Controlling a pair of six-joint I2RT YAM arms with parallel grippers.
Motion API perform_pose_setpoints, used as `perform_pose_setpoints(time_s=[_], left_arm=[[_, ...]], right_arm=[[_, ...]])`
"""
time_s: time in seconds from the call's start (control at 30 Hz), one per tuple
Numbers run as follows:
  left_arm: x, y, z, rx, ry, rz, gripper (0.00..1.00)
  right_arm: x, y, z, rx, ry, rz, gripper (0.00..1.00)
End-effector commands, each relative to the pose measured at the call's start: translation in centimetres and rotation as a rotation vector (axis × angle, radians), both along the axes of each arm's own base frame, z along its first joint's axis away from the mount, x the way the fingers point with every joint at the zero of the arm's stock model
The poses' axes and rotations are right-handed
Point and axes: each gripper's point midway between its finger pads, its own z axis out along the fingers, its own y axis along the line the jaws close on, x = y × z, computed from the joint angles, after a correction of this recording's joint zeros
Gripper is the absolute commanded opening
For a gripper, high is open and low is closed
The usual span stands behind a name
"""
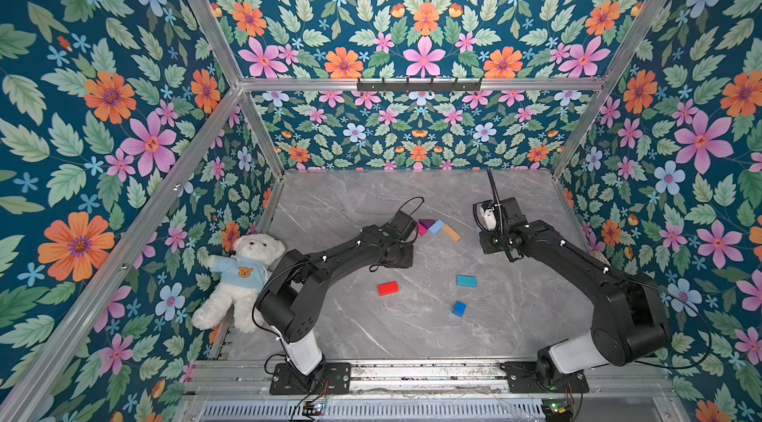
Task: Assemble a heart with building blocks
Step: Pick up the building block from the center of the board, then assemble the building block at the center of the board.
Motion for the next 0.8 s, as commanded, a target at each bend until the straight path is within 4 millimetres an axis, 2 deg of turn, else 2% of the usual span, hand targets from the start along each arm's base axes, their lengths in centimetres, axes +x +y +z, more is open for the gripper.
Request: perform_pose_setpoints(time_s=[0.0, 0.2, 0.4, 0.6, 0.77], left_arm=[[0.9, -1.9, -0.1, -0.109, 0.064, 0.286, 0.26], [1.5, -4.3, -1.2, -0.12, 0.077, 0.534, 0.24], [0.9, -3.6, -2.6, -0.05, 0.077, 0.726, 0.19], [0.6, -2.6, -3.8, 0.025, 0.071, 0.803, 0.14], [1.0, -3.2, -4.5, 0.045, 0.08, 0.806, 0.1]], right_arm=[[0.1, -1.2, 0.8, 0.062, 0.031, -0.153, 0.0], [0.7, -2.0, 2.1, 0.006, -0.009, -0.153, 0.0], [0.6, -2.2, 2.5, -0.006, -0.018, -0.149, 0.0], [0.5, -1.8, 1.6, 0.004, 0.009, -0.133, 0.0], [0.6, -1.3, 1.2, 0.018, 0.023, -0.118, 0.0]])
